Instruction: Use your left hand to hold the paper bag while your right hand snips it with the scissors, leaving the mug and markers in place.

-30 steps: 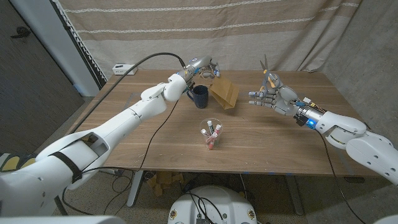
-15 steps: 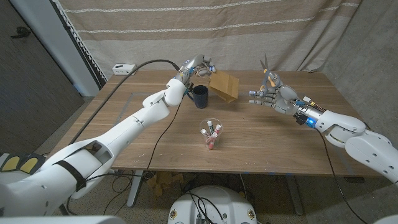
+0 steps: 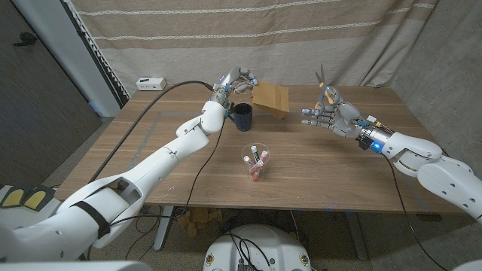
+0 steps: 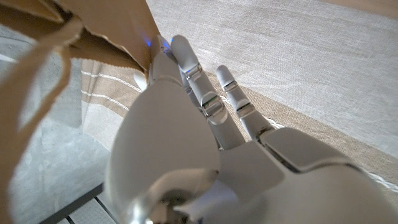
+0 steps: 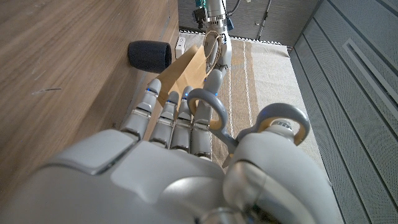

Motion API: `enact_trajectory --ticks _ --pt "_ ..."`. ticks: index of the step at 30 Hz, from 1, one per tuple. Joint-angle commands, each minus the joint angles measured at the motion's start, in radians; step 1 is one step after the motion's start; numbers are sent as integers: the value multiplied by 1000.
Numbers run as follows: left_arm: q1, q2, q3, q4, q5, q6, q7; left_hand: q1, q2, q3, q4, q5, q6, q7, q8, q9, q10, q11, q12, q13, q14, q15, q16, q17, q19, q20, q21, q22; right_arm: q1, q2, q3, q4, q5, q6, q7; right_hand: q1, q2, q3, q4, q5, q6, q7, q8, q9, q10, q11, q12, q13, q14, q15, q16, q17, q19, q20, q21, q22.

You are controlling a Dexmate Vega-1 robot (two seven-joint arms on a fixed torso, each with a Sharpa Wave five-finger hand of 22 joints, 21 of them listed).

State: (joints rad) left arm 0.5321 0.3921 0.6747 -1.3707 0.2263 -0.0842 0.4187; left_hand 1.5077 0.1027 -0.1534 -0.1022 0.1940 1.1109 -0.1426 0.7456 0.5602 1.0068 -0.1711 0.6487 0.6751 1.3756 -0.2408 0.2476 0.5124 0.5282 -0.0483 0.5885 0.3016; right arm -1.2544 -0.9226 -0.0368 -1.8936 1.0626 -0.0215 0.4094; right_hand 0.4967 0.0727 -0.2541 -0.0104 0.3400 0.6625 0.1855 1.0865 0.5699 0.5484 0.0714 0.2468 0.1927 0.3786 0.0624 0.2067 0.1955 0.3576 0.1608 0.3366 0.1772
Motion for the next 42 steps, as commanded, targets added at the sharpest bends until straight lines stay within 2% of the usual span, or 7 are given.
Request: enact_trajectory --ticks 1,14,30,42 --pt "31 -60 -30 44 -111 -35 63 -5 2 3 -1 6 5 7 9 8 43 -28 1 0 4 4 0 3 -6 -113 9 2 4 -3 -5 3 9 -11 -5 7 1 -2 -9 -3 -5 0 -2 2 4 -5 0 6 6 -5 -7 3 10 2 -2 3" --pt "26 -129 -31 130 -152 -87 149 -7 -1 10 -7 13 6 14 12 6 53 -28 3 -7 9 4 1 8 -12 -111 26 -1 20 -5 -21 15 17 -24 9 8 3 -2 -10 -5 -6 2 -2 2 5 -3 -1 6 7 -5 -7 3 14 3 -7 3" --pt "13 -177 -38 196 -186 -149 207 -13 -7 14 -10 20 11 11 21 15 53 -28 6 -6 10 5 2 13 -18 -110 39 -4 34 -15 -29 16 17 -33 19 7 4 -2 -10 -7 -6 3 -2 2 3 -3 -4 6 8 -2 -7 3 18 7 -13 3" --pt "-28 -230 -32 298 -197 -210 250 -16 -7 17 -12 25 8 14 25 21 57 -28 6 -10 13 5 4 15 -21 -111 47 -5 39 -34 -26 7 22 -45 34 6 4 -3 -10 -8 -5 2 -1 4 4 -3 -5 6 8 -3 -8 3 18 7 -17 3"
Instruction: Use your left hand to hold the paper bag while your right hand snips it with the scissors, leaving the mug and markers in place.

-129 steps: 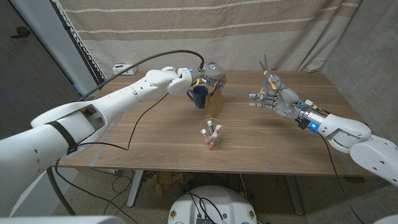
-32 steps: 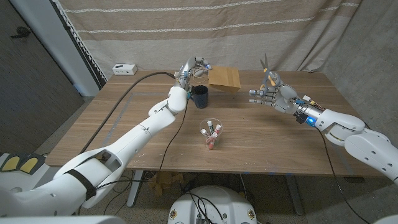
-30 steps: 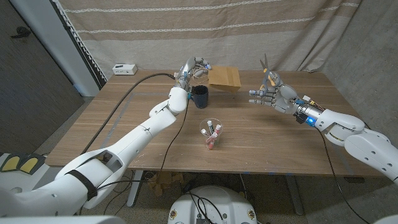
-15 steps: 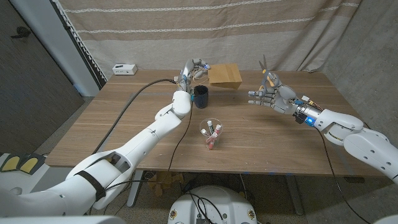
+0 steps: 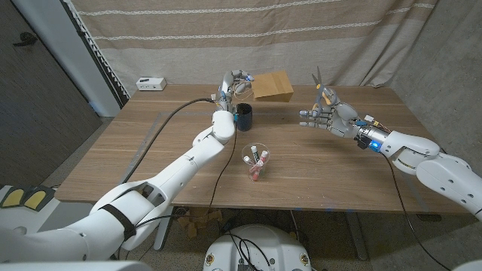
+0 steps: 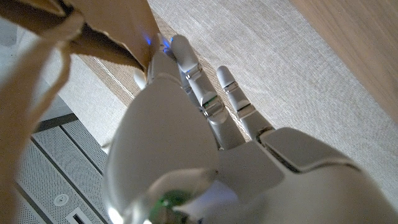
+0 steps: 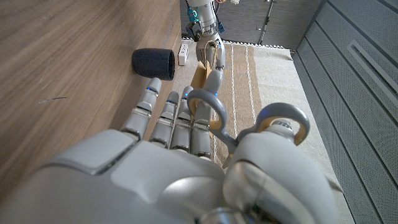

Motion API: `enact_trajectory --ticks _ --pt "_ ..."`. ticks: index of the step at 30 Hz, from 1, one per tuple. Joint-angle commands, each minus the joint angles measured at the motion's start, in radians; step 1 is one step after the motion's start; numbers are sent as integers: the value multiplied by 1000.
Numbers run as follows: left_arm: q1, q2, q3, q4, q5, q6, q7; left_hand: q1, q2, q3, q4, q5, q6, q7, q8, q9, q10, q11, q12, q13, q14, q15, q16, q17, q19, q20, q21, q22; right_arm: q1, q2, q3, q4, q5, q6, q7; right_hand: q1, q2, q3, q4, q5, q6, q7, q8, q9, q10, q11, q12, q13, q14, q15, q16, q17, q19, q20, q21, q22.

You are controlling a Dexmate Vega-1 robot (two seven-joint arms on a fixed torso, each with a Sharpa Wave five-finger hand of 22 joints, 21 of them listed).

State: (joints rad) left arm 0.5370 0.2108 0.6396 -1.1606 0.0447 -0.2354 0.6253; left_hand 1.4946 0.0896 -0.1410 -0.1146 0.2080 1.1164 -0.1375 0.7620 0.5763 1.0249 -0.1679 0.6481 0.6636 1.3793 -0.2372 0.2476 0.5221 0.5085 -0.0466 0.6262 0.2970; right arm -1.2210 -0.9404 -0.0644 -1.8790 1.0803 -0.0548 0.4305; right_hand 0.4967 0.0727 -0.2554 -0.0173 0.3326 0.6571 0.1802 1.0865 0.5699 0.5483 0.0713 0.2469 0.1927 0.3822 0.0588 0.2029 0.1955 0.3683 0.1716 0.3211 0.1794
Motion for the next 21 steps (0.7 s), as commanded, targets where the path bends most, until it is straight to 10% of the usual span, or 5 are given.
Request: enact_trajectory --ticks 1,21 --pt "-38 -53 4 97 -18 -65 44 -2 5 5 0 11 5 9 9 5 41 -31 9 3 9 1 4 6 -2 -113 10 -1 7 -20 1 -9 3 -14 17 6 4 -2 -3 -1 1 5 -1 3 3 -4 -5 6 5 1 -4 3 8 -4 -3 1" --pt "-101 -119 14 234 -54 -152 63 -7 2 14 -5 21 9 17 17 13 46 -32 25 21 13 2 10 12 -8 -111 27 -6 63 -43 -29 -17 10 -57 52 5 4 -3 -4 -4 -3 9 -3 4 4 -1 -7 6 4 2 -4 3 12 -3 -10 1"
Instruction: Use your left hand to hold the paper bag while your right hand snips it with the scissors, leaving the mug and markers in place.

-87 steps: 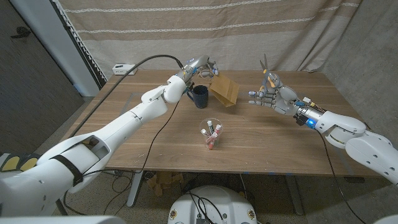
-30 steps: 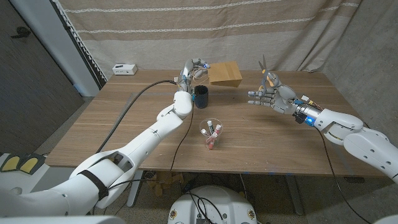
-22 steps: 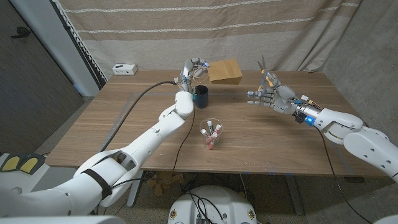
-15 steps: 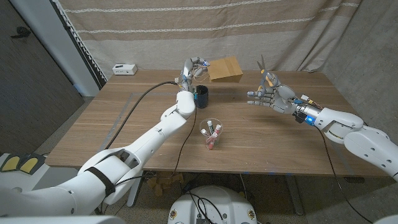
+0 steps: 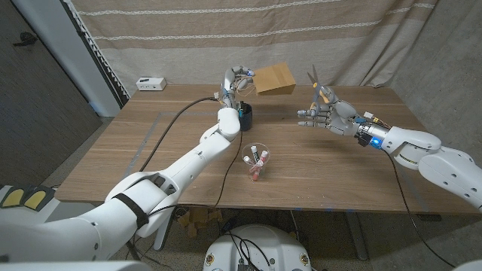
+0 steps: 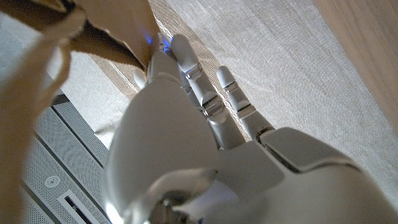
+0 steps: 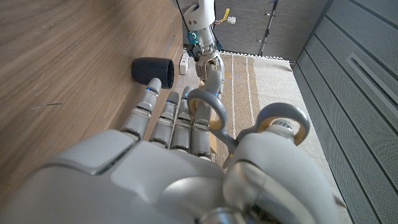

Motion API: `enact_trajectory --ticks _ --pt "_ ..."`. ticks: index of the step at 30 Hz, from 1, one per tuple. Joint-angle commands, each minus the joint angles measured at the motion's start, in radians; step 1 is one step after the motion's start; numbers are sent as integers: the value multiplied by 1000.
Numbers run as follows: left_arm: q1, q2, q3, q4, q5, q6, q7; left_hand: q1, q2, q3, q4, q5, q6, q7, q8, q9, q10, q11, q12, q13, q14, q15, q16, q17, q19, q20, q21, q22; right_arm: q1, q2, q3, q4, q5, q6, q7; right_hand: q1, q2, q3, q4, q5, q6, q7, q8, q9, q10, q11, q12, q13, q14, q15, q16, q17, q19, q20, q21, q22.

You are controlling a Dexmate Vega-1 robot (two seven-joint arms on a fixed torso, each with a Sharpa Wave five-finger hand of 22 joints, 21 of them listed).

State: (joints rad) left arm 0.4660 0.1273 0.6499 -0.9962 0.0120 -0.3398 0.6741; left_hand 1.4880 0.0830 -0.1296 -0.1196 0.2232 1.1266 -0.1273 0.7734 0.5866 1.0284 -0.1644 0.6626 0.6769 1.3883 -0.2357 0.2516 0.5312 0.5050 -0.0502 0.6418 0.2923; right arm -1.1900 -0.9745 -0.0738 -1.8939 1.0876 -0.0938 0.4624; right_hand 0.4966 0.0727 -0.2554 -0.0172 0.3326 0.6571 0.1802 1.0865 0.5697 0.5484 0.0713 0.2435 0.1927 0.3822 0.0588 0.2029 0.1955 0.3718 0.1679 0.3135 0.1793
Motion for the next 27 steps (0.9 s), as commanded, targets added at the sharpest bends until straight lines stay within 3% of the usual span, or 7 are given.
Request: enact_trajectory --ticks 1,19,27 --pt "-30 -38 4 72 -23 -51 16 -1 9 3 -1 6 -3 6 4 1 40 -36 8 6 4 0 7 3 -5 -107 13 -1 36 -8 -22 -1 5 -21 21 4 4 -3 -4 -4 -2 8 -3 4 4 -1 -4 6 4 2 -4 3 9 1 -3 2" --pt "-53 -116 19 193 -49 -121 57 -18 10 23 -3 47 26 -10 -30 -79 32 -37 22 26 4 1 16 15 -22 -102 42 -9 72 -20 -49 10 4 -31 55 6 5 -2 -5 -5 -2 10 -2 4 4 -2 -5 6 7 2 -4 3 13 2 -8 2" --pt "-78 -154 26 281 -61 -192 75 -22 10 31 -5 72 35 -14 -22 -73 37 -39 35 42 8 1 24 22 -25 -96 49 -13 65 -26 -45 6 9 -33 54 7 6 -2 -6 -6 -2 12 -2 5 5 -1 -5 6 9 2 -3 3 15 3 -11 2"
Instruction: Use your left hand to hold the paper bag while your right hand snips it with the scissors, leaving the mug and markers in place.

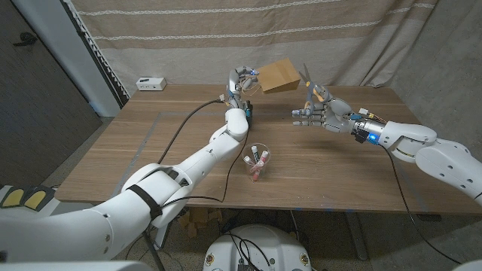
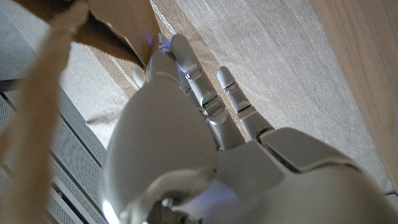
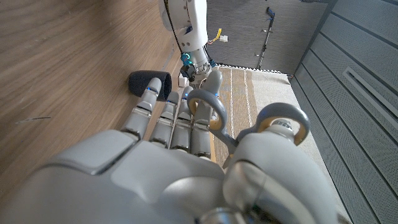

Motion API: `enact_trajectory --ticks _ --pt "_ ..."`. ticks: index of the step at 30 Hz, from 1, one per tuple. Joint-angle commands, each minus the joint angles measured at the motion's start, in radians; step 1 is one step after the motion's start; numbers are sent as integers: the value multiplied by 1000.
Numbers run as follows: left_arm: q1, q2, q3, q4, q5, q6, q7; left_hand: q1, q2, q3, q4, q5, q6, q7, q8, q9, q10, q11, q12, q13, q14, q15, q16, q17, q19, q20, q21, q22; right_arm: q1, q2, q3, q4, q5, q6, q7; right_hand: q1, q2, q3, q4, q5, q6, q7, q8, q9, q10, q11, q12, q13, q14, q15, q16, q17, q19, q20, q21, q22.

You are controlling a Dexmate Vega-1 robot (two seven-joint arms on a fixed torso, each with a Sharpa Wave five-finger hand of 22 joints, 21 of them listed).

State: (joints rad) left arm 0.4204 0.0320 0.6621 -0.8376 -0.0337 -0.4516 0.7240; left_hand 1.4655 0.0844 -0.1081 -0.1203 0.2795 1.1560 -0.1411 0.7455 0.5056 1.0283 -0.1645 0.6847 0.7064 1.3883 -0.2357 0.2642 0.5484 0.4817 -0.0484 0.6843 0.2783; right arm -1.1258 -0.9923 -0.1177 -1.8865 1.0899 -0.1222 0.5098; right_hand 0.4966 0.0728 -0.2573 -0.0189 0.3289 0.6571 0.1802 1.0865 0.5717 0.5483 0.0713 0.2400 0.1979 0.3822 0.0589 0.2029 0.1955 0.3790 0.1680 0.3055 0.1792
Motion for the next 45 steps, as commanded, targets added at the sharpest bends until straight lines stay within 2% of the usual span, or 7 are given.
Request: enact_trajectory --ticks 1,10,21,32,45 --pt "-34 -63 15 130 -16 -85 26 0 8 10 -4 18 4 0 6 8 36 -39 14 15 8 1 12 6 -2 -97 8 1 1 -9 -2 -2 7 -5 7 7 6 0 -4 -2 -2 9 -2 3 5 -1 -2 1 9 2 -3 3 8 3 -3 2" --pt "-49 -87 15 189 -33 -141 43 -9 10 25 -5 70 -4 -4 19 33 20 -41 26 41 8 2 28 24 -10 -89 19 -4 -5 -16 2 -19 8 -10 -3 7 7 0 -5 -3 0 10 -2 2 4 -3 -3 1 9 4 -4 3 11 5 -6 2" --pt "1 -34 -6 57 -19 -100 85 -19 2 40 -8 128 -2 -7 48 76 20 -40 47 73 4 2 44 47 -22 -83 34 -6 1 -16 -6 -28 8 -16 -7 9 8 1 -6 -4 -1 8 -3 1 3 -3 -4 1 9 2 -4 3 14 7 -9 2" --pt "44 6 -37 -46 5 -63 125 -23 -1 56 -11 168 -10 -7 50 83 15 -41 55 86 0 3 53 64 -28 -80 41 -9 37 -6 -40 -23 5 -29 7 10 9 1 -7 -5 -1 9 -3 2 2 -3 -6 1 8 2 -5 3 15 8 -14 2" --pt "22 -11 -47 9 3 -85 129 -27 -2 75 -14 210 -13 -8 61 100 -7 -42 64 111 -6 3 59 81 -30 -72 40 -17 94 -10 -84 -20 -1 -61 35 10 9 1 -8 -6 0 10 -2 2 2 -3 -6 1 8 4 -5 3 16 9 -19 2"
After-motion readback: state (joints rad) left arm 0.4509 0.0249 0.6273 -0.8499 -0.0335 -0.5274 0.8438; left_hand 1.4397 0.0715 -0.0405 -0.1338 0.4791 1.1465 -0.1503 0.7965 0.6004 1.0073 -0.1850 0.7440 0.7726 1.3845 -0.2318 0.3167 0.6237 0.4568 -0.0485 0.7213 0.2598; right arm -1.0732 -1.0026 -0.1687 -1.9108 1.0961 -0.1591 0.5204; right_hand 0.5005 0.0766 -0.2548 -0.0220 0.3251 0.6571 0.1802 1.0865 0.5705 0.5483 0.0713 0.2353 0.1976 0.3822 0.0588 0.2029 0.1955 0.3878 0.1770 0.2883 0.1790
